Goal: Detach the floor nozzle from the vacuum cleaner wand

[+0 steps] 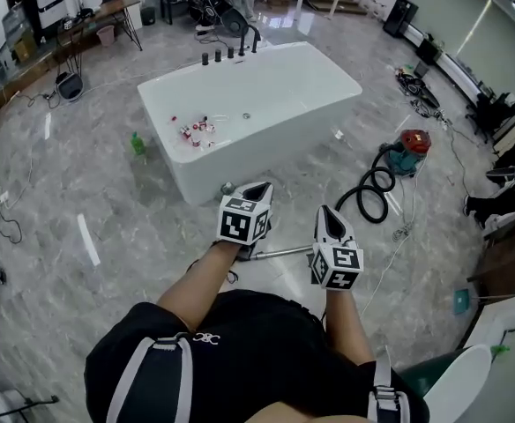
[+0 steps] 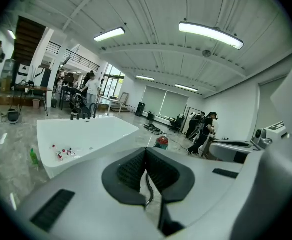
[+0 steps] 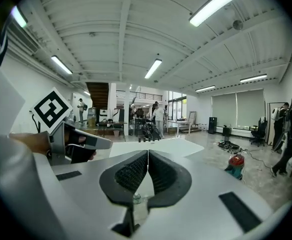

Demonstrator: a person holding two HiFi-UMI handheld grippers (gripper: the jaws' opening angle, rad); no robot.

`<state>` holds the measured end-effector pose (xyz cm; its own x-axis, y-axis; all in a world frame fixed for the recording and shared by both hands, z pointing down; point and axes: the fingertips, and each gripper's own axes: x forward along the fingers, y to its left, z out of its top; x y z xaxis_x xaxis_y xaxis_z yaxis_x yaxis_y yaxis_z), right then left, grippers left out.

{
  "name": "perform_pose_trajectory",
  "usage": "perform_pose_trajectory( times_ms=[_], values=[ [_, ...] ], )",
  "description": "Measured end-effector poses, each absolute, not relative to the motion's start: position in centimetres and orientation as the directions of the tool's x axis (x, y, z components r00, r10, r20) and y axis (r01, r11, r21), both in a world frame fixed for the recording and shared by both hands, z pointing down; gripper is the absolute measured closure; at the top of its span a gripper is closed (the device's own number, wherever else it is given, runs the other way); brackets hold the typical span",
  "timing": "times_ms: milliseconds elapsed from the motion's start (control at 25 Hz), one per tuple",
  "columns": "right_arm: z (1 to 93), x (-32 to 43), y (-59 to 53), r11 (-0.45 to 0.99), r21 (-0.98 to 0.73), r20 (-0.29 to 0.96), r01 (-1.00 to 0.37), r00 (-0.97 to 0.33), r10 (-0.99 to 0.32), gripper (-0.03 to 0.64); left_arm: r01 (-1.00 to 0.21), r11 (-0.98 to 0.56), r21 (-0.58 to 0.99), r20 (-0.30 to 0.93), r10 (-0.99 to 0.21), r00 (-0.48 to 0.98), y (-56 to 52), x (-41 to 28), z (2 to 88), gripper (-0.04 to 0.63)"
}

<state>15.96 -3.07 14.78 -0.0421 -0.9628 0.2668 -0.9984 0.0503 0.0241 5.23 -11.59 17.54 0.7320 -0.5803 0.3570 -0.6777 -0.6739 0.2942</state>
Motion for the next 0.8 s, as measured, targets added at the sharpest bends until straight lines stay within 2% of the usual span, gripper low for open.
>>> perform_pose_trajectory(
  times_ms=[240,440,800],
  values=[
    [17.5,15.5,-6.5,0.087,0.012,0.325,-0.996,-0.078,-0.943,0.603,-0.705,-0.631,0.323,0.409,-0.579,0.705,-14.3,4.5,20.8,0.586],
    [19.1,14.8,-10.3,0.165,-0.005,0.348,-0.986,-0.156,-0.925,0.603,-0.762,-0.558,0.328,0.438,-0.625,0.646,-16.8,2.3,22.8,0.586],
    [25.9,11.4,-15.6,0.459,0.138,0.476,-0.878,-0.347,-0.808,0.603,-0.902,-0.21,0.377,0.588,-0.698,0.409,-18.9,-5.4,30.5,0.586]
  ],
)
